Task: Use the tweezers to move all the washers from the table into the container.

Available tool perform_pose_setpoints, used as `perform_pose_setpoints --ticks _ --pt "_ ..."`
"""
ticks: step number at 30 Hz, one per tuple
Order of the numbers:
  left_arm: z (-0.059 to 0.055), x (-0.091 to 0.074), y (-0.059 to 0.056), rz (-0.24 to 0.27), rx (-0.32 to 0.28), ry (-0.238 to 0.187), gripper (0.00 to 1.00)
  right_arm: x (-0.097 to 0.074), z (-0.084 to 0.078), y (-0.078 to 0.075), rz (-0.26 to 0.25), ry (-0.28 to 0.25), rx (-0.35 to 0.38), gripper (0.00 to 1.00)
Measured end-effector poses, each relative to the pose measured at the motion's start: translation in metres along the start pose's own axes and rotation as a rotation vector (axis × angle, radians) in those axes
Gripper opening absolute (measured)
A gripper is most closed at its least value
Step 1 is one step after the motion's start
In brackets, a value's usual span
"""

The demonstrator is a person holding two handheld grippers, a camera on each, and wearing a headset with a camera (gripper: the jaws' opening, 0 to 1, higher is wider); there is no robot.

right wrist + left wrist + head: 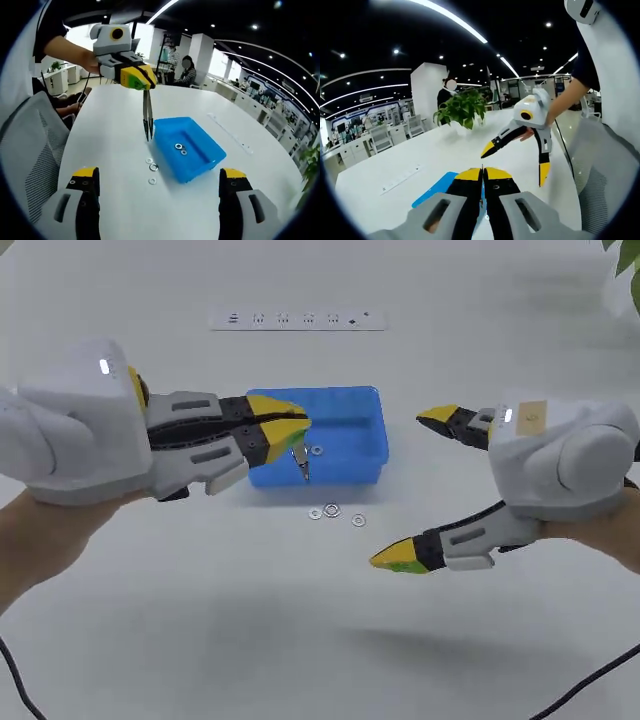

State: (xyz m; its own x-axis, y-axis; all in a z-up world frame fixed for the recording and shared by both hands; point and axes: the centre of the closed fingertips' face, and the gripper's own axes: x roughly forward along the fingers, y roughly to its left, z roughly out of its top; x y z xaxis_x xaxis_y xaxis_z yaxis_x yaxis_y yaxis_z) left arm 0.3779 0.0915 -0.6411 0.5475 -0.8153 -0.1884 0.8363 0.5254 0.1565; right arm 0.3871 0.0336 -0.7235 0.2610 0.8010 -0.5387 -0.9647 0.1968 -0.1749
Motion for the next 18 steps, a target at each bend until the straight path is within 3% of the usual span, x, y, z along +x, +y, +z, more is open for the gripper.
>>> perform_pose_setpoints --ticks 10,18 --pt "-0.021 0.007 -0.012 -0.066 0.013 0.032 0.05 -0.004 -0.017 0.007 0.001 0.012 0.089 1.00" --pt "-0.027 0.013 -0.006 -0.057 -0.023 0.018 0.05 0.000 -0.023 0.013 0.008 0.022 0.118 1.00"
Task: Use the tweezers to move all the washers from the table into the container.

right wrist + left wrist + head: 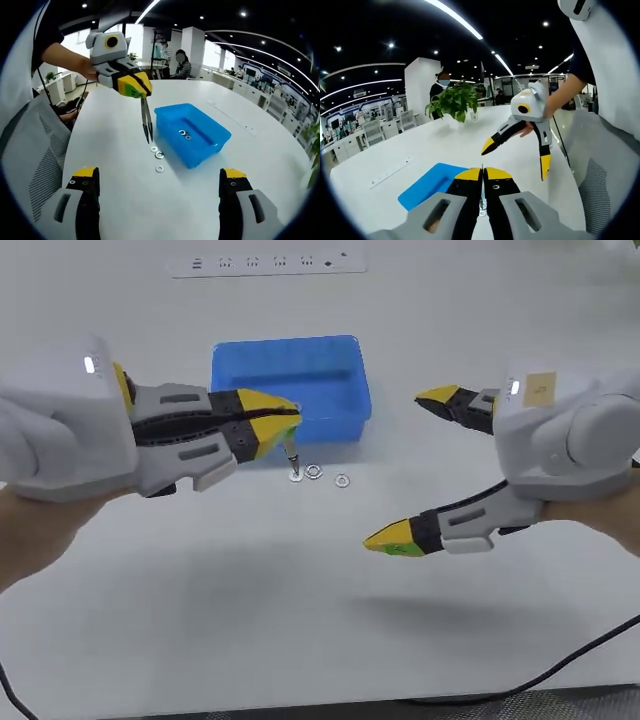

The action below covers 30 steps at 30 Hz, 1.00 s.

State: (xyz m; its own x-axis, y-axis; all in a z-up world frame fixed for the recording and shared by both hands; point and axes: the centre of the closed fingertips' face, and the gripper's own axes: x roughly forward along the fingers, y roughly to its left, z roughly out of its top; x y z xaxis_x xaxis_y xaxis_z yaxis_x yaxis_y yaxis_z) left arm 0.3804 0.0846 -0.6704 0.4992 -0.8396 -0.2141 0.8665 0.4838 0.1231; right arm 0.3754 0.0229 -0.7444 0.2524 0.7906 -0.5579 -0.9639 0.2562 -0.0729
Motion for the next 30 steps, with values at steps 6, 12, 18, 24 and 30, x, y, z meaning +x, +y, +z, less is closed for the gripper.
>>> perform_pose_setpoints --ticks 6,12,18,24,30 --pt "-0.009 0.004 0.001 -0.013 -0.003 0.015 0.04 0.003 -0.006 0.004 0.007 0.002 0.026 1.00" --pt "-0.015 0.004 0.001 -0.018 -0.009 0.024 0.05 0.004 -0.011 0.006 0.016 0.019 0.029 1.00" --pt "-0.020 0.009 0.002 -0.026 -0.013 0.030 0.05 0.005 -0.014 0.005 0.006 0.019 0.033 1.00" --pt "-0.023 0.009 0.002 -0.034 -0.012 0.038 0.05 0.007 -0.015 0.007 0.017 0.022 0.041 1.00" --pt "-0.025 0.008 -0.002 -0.072 -0.073 0.057 0.05 0.011 -0.011 0.008 0.027 0.013 0.048 0.98"
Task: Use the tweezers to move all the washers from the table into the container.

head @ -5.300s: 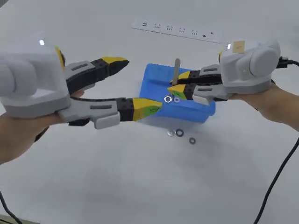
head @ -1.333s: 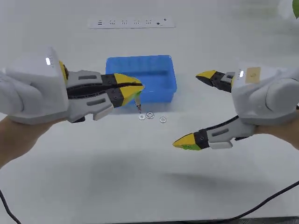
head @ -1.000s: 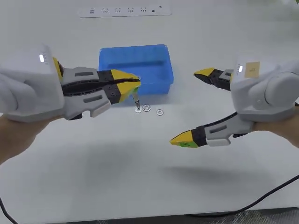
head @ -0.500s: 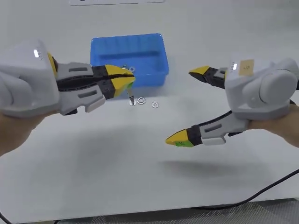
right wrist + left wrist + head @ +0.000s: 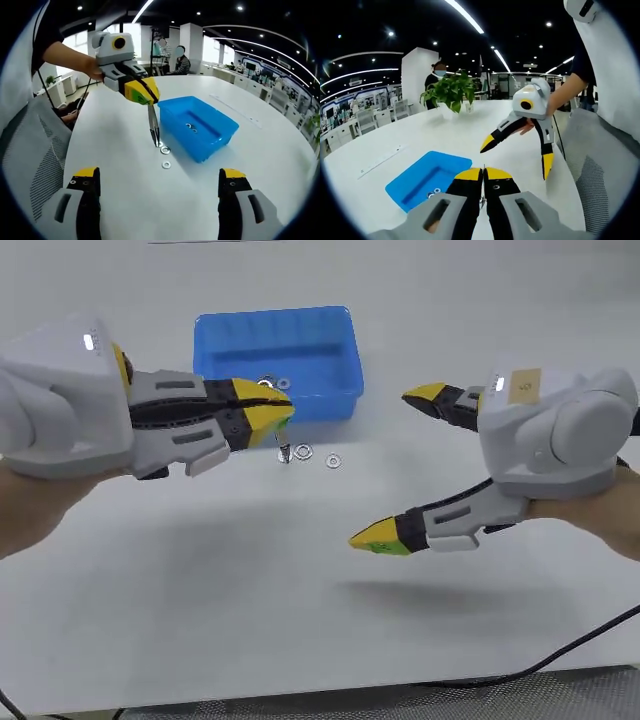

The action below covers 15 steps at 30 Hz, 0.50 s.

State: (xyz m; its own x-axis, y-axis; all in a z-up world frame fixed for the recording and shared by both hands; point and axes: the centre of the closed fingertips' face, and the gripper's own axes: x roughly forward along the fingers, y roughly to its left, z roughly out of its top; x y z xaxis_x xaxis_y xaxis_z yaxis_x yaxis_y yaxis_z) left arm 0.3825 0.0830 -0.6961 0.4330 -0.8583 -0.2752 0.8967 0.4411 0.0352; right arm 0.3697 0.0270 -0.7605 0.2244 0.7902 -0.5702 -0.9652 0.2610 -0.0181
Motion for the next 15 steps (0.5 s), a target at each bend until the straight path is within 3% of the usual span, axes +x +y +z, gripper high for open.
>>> perform_pose_setpoints --ticks 3,8,15 --pt "-0.001 -0.001 0.007 0.012 -0.038 0.030 0.05 0.004 0.001 0.005 0.038 0.014 0.013 0.83" --pt "-0.002 0.000 0.004 -0.039 -0.021 0.079 0.05 0.013 0.004 0.014 0.093 0.008 0.012 0.75" --pt "-0.003 0.001 0.007 -0.048 -0.042 0.094 0.04 0.036 0.019 0.013 0.166 -0.005 -0.001 0.59"
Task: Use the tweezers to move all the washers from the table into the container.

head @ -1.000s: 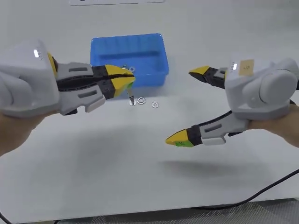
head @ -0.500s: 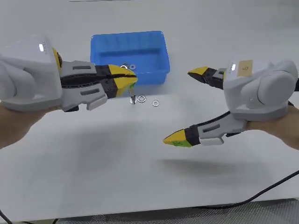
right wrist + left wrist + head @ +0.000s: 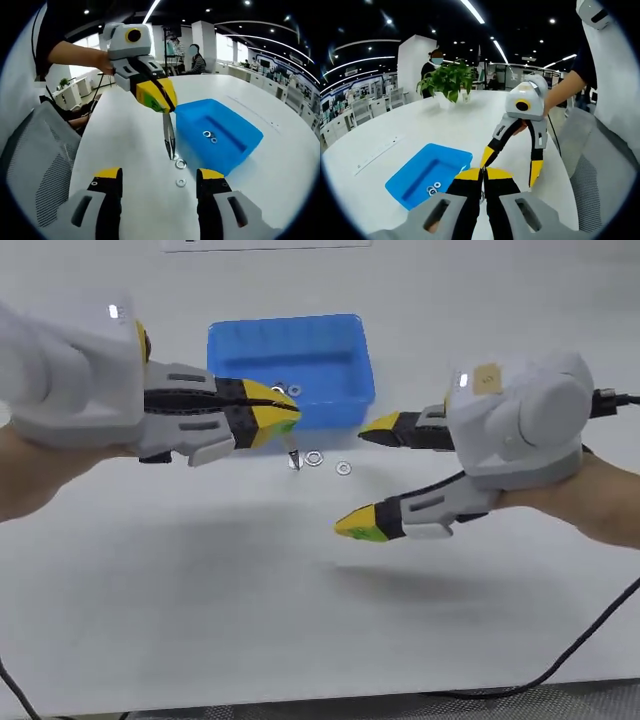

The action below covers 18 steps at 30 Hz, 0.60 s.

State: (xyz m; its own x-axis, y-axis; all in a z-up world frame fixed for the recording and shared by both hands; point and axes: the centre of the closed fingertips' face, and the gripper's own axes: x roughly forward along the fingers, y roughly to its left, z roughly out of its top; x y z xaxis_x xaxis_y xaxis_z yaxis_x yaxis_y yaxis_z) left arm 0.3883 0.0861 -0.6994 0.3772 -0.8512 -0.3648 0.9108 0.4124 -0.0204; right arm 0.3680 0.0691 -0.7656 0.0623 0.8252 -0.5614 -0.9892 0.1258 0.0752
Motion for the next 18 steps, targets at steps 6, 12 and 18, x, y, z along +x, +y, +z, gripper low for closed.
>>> perform_pose_setpoints --ticks 6,12,18 --pt "-0.001 -0.001 -0.001 -0.011 0.002 0.016 0.05 0.022 0.020 -0.015 0.025 -0.061 0.023 0.43" --pt "-0.002 -0.002 -0.001 -0.015 -0.004 0.022 0.05 0.033 0.025 -0.012 0.075 -0.062 0.008 0.30" --pt "-0.003 -0.002 0.000 -0.024 -0.001 0.029 0.05 0.036 0.030 -0.007 0.121 -0.064 -0.037 0.26"
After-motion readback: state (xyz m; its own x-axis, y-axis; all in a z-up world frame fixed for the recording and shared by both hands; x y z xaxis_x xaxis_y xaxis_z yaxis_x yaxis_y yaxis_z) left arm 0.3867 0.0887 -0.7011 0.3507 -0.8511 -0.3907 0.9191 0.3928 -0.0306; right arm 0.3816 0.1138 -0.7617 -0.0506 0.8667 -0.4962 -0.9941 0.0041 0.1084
